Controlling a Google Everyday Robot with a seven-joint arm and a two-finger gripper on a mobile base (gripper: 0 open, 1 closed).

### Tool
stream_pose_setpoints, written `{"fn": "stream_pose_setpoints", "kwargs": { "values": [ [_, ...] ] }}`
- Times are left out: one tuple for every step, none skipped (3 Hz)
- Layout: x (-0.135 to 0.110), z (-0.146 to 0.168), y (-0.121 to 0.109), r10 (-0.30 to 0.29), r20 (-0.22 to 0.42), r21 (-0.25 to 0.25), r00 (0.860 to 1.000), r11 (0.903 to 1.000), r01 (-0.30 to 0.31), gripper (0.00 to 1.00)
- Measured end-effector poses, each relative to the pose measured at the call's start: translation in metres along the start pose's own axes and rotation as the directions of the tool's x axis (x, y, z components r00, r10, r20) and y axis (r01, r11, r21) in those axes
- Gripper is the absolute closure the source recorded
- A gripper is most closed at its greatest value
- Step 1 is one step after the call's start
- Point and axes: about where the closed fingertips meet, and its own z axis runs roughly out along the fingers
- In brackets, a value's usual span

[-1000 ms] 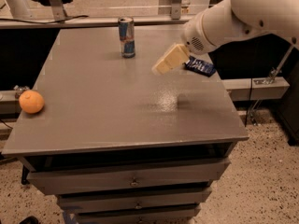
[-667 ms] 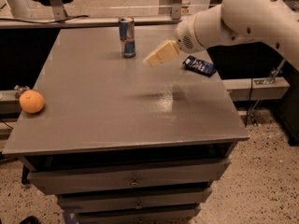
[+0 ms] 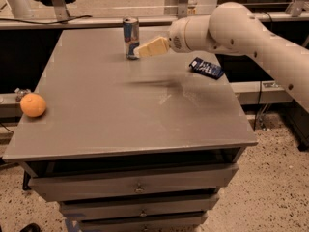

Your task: Knock redbull can over

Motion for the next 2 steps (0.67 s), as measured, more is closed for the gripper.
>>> {"fn": "stream_pose_setpoints", "kwargs": {
  "values": [
    [-0.004,0.044,-0.003,0.033,0.068,-0.016,0.997,0.9994,-0.032,0.00],
    [-0.008,0.081,-0.011,0.067,0.109,-0.022,0.992,0.9977,-0.065,0.00]
  ]
}}
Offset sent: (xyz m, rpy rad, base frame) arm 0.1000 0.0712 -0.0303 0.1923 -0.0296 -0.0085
